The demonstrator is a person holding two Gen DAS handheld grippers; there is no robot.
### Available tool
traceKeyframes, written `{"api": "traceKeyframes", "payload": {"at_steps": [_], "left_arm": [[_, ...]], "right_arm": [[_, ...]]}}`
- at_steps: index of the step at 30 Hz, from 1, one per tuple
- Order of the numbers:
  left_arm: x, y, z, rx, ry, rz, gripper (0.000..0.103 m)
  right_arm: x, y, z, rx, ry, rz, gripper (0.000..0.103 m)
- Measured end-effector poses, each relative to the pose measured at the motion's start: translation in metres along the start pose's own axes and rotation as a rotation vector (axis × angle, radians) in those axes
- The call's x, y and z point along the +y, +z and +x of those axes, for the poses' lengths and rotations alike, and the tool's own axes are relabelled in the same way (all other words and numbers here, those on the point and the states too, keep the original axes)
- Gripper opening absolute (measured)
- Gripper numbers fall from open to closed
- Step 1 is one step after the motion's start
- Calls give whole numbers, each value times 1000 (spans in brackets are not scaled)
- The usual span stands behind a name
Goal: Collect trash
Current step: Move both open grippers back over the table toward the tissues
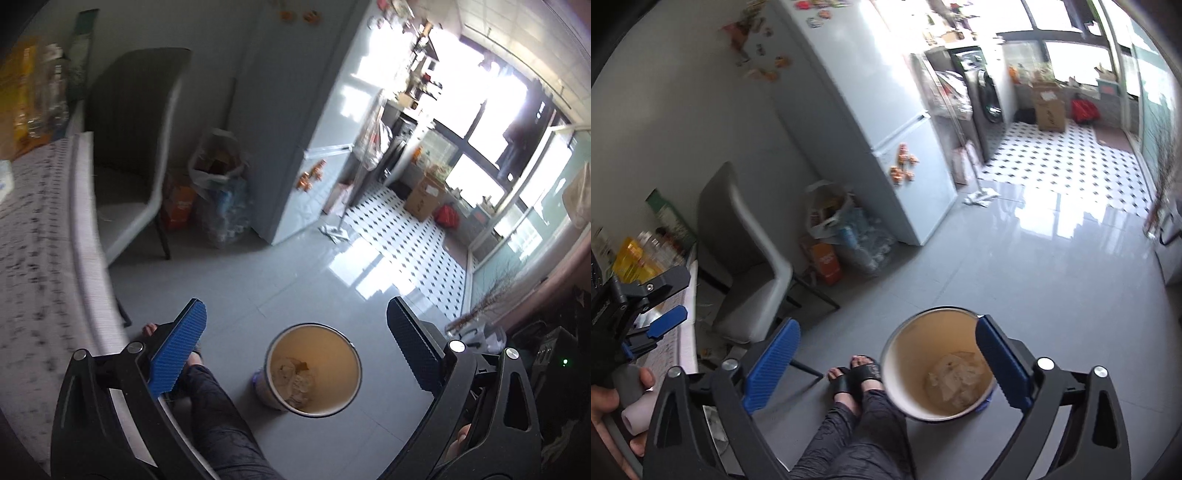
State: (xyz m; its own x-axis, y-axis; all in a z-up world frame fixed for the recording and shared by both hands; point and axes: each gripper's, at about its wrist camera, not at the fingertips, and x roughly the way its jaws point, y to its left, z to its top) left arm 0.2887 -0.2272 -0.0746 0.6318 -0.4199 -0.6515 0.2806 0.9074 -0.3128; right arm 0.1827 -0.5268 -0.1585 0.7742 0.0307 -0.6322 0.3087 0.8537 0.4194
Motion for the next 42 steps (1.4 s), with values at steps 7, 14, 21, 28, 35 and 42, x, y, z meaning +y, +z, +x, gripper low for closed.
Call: {"api": "traceKeyframes", "payload": {"at_steps": [7,14,21,28,35,42], "left_arm": [[80,-2,-76,-105,90,-78,97],[140,-12,-131,-161,144,-135,97],[196,-28,-180,-212,187,-203,97],[240,-53,-222,-250,242,-289,97],[279,-70,-254,-277,307,-345,97],[317,-91,-286,-304,360,-407,97]], "right_arm": [[101,-16,-7,13,103,-117,95],[183,-37,-17,20,164,-204,95],[254,-57,-27,33,225,-299,95],[316,-85,-33,62,296,-391,95],[363,-109,-38,89,360,-454,95],[404,-132,-43,115,429,-504,95]]}}
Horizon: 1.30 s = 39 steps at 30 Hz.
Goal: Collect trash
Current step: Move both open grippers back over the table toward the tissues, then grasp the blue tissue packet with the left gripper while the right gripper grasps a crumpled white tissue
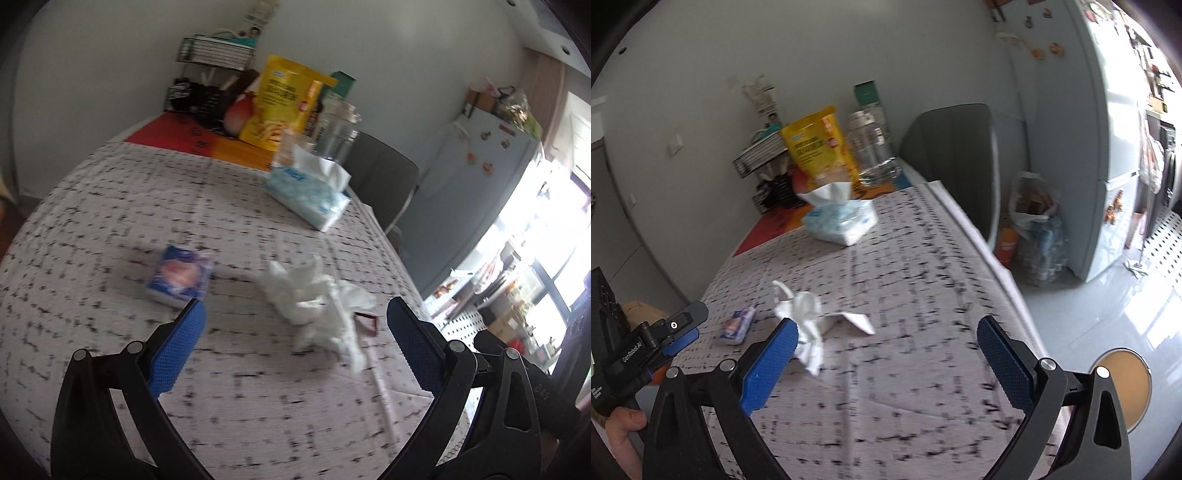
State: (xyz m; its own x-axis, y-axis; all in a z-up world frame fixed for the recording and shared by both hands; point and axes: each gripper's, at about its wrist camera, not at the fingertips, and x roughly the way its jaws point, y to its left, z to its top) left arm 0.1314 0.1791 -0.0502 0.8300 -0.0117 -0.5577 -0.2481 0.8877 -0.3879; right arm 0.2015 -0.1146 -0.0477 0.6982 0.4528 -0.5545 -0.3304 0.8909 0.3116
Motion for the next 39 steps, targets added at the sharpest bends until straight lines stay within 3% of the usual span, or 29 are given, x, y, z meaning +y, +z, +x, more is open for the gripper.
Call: {"api": "traceKeyframes", "payload": {"at_steps": [11,16,27,34,39], "left_arm": [[78,9,-14,-8,73,-88,97],[95,16,-15,-20,98,-108,97],[88,12,34,74,148,-50,97],[78,10,66,104,228,-10,97],[76,6,78,112,240,-4,97]], "right_arm": [[49,-16,30,68,55,-66,95],[59,-22,49,110,67,-90,89],[64,-38,99,227,82,-96,56],[57,-37,114,249,102,-71,54],[60,-36,123,274,93,-100,46]]}}
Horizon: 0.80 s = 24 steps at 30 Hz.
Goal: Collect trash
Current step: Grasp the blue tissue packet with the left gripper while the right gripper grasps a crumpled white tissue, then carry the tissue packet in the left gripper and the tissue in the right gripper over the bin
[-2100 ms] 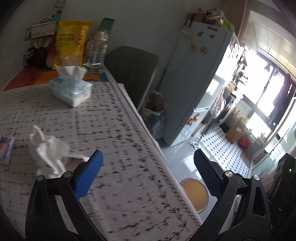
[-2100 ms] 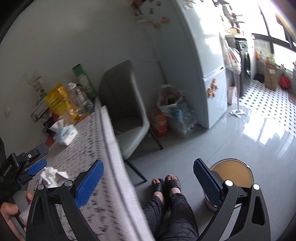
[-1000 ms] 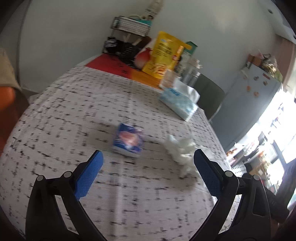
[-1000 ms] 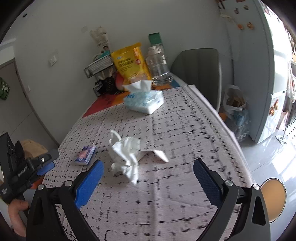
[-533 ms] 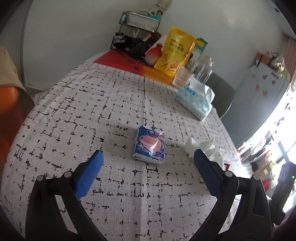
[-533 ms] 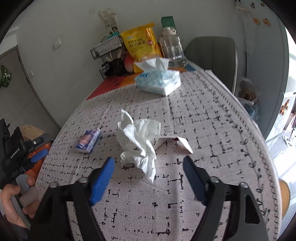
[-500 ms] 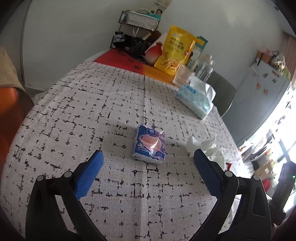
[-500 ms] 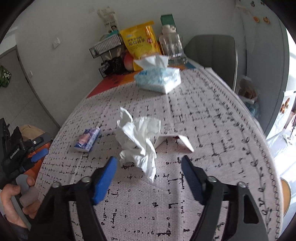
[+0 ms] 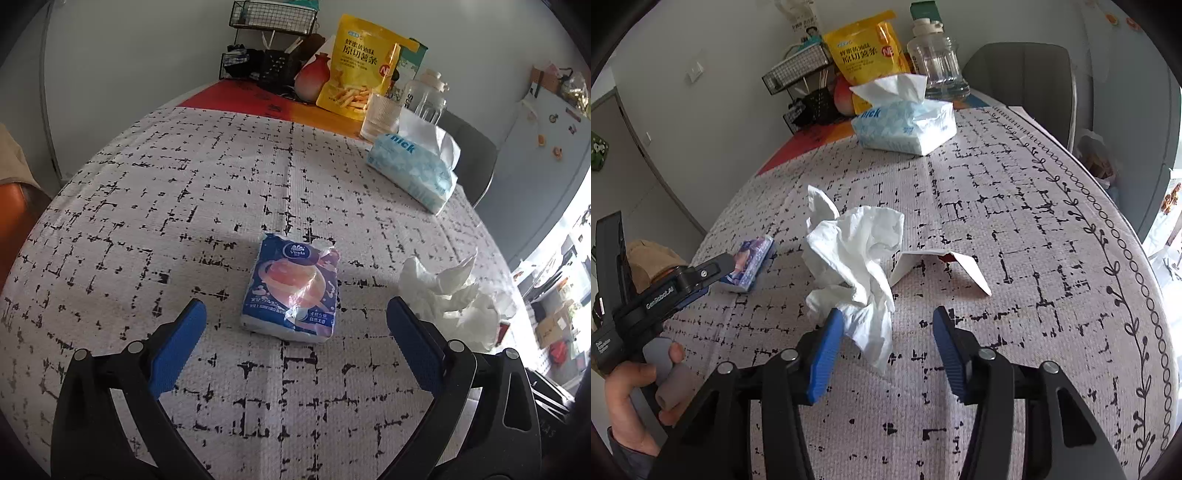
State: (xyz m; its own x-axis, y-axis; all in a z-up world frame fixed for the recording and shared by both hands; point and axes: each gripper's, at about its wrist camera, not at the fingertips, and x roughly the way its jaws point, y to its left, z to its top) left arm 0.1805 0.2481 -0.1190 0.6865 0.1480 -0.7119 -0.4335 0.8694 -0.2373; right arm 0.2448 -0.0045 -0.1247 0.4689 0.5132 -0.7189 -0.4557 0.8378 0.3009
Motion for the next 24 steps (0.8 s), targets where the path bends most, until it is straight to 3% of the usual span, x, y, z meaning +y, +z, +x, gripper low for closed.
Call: {"api": "traceKeyframes", "payload": {"at_steps": [6,10,12,17,24], "left_arm": [[-5,-2,8,21,19,18,92],[-8,-1,12,36,61,26,72],[-9,-2,11,33,70,29,57],[-7,-5,2,28,54,16,34],[-7,-13,-26,-5,11,-12,28]], "right_arm": [[4,-5,6,8,-15,-20,32],[7,-5,8,11,-39,-45,16],[8,-6,7,15,-41,-53,8],[10,-7,-5,-1,-30,-62,5],[13,-7,-32,-48,-2,-66,4]]}}
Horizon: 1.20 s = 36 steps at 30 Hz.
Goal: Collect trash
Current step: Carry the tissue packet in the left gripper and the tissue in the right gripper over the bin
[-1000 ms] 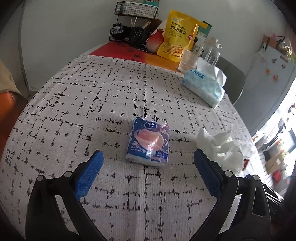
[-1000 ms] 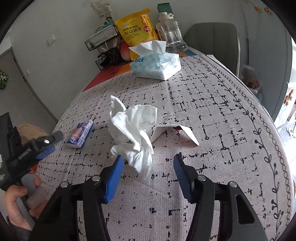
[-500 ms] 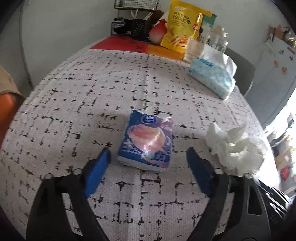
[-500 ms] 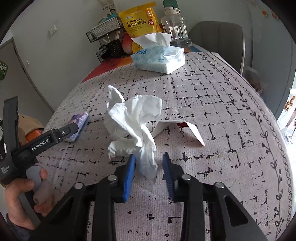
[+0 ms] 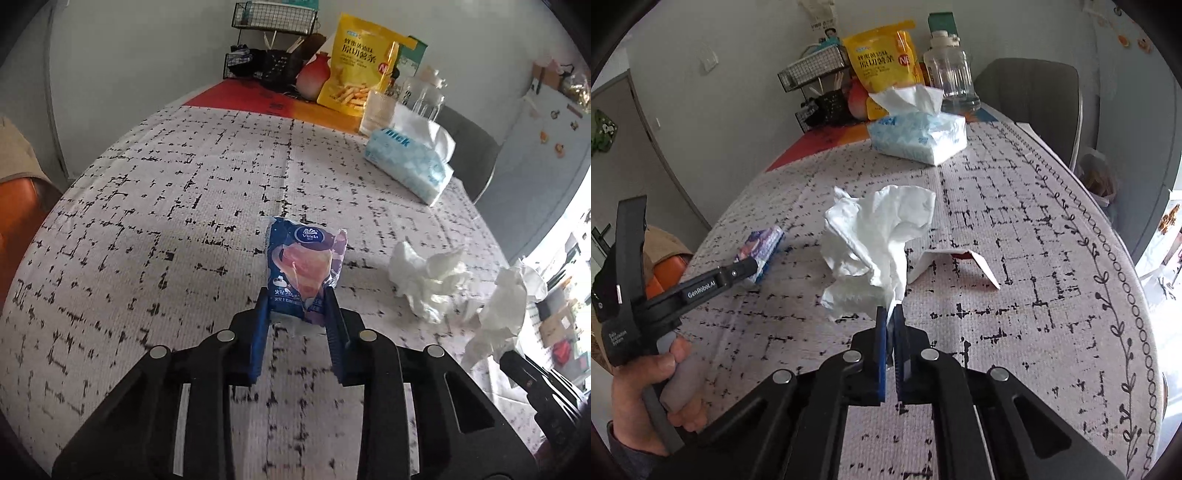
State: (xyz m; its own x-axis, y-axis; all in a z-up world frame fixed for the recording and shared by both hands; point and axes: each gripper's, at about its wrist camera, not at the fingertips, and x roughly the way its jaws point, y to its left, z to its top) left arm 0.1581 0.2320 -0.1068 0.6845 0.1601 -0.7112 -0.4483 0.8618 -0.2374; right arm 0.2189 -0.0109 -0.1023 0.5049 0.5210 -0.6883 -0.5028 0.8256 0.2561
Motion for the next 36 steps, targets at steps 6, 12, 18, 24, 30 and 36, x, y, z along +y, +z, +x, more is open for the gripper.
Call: {"api": "traceKeyframes", "payload": {"at_steps": [6,12,18,24,30,36], "left_arm": [[-5,-4,-28,-42,-47,-12,28],[-22,-8,-49,-74,-86,16,28],[-43,-14,-72,-107,-130,40,28],[-69,-20,-81,-114,-168,77,28],[-99,-30,-78,-101,-195,117,28],[-129,-39,-66,-76,-220,155,28]], "right_arm": [[1,-1,-24,-36,35,10,4],[4,-7,-51,-78,42,2,4],[-2,-12,-72,-108,28,11,4],[-13,-19,-93,-135,7,26,4],[-33,-27,-103,-146,-16,58,4],[-63,-32,-106,-146,-40,99,4]]}}
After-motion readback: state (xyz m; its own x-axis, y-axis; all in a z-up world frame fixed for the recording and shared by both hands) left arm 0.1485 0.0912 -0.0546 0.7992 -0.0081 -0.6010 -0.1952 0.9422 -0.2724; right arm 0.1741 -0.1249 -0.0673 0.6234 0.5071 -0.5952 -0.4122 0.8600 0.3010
